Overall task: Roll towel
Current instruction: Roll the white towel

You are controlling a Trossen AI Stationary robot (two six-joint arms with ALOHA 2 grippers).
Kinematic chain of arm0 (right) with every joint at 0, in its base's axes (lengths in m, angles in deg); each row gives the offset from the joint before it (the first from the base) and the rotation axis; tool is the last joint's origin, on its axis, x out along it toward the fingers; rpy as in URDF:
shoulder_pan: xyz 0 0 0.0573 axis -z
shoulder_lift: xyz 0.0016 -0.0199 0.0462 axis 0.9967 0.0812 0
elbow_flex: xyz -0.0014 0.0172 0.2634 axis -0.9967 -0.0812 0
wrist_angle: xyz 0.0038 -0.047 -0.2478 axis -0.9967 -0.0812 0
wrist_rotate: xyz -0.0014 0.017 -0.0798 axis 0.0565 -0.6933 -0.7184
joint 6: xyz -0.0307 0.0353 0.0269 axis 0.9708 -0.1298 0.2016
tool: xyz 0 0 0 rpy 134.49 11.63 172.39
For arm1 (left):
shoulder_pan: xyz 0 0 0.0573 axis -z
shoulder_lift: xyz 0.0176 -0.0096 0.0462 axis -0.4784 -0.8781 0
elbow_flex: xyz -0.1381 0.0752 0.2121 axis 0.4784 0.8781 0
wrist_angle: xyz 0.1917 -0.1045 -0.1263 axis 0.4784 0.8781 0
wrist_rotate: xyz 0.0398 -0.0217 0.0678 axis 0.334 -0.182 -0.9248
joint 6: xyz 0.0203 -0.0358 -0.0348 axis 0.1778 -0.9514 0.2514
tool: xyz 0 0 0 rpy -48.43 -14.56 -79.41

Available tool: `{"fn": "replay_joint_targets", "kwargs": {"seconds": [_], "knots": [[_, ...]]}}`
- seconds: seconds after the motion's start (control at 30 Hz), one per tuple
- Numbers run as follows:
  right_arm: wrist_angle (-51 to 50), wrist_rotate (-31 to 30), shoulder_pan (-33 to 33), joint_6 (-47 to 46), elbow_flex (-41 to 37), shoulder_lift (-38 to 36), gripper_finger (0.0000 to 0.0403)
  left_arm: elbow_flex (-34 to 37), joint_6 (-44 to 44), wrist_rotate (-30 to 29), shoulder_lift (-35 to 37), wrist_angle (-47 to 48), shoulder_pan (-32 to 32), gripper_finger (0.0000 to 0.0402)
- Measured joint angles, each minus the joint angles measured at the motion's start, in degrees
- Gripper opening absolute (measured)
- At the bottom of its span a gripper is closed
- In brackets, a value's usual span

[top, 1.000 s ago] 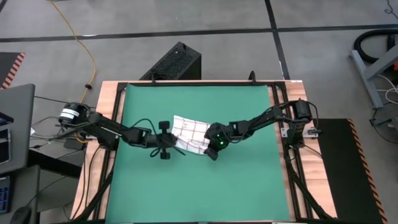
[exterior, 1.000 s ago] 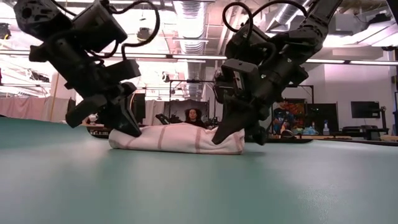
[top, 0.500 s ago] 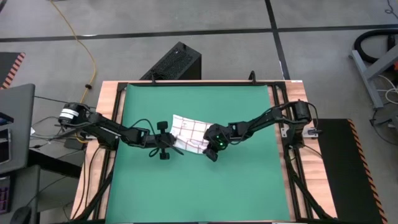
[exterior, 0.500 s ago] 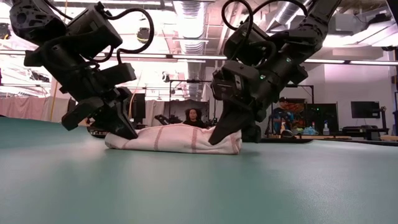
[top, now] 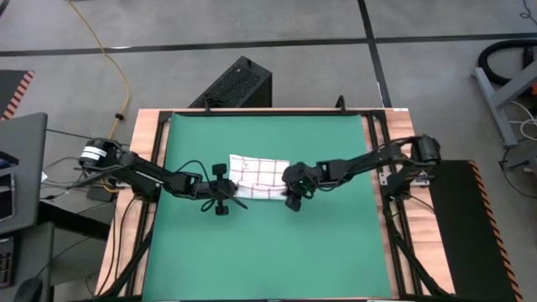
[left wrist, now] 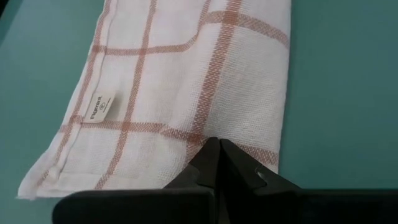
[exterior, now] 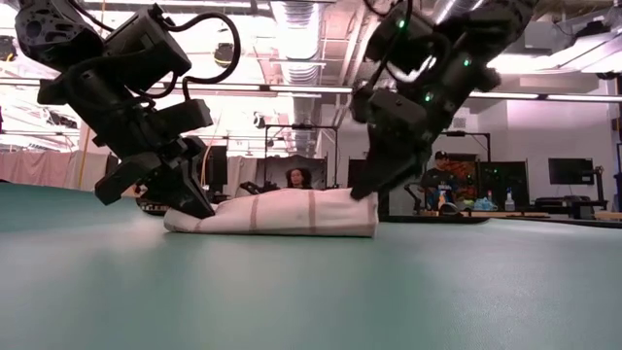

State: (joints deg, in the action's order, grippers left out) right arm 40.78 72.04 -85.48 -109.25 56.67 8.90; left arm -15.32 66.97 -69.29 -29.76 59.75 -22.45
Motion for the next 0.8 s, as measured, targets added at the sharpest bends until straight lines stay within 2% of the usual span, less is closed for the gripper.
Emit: {"fn": "replay_joint_targets", "kwargs": {"seconds": [0.2,0.3,0.4,0.5,0.8], "knots": [[2.2,-7.9,-2.0,12.9,0.1,-4.6,0.0156,0.0,0.2,0.1,0.0,-0.3,0.0,0.0000],[4.8,-9.4,-4.0,17.5,-0.1,-5.2,0.0134,0.0,-0.4,0.2,0.0,-0.3,0.0,0.0000],[15.5,-7.9,-7.0,19.7,-2.9,-4.1,0.0107,0.0,-0.9,0.5,0.0,-0.4,0.0,0.0000],[22.8,-9.1,-9.5,21.4,-4.9,-1.6,0.0078,0.0,-0.9,0.7,0.0,-0.5,0.0,0.0000],[25.3,-9.5,-6.8,21.1,-5.6,5.1,0.0030,0.0,-1.4,1.0,0.0,-0.6,0.0,0.0000]]}}
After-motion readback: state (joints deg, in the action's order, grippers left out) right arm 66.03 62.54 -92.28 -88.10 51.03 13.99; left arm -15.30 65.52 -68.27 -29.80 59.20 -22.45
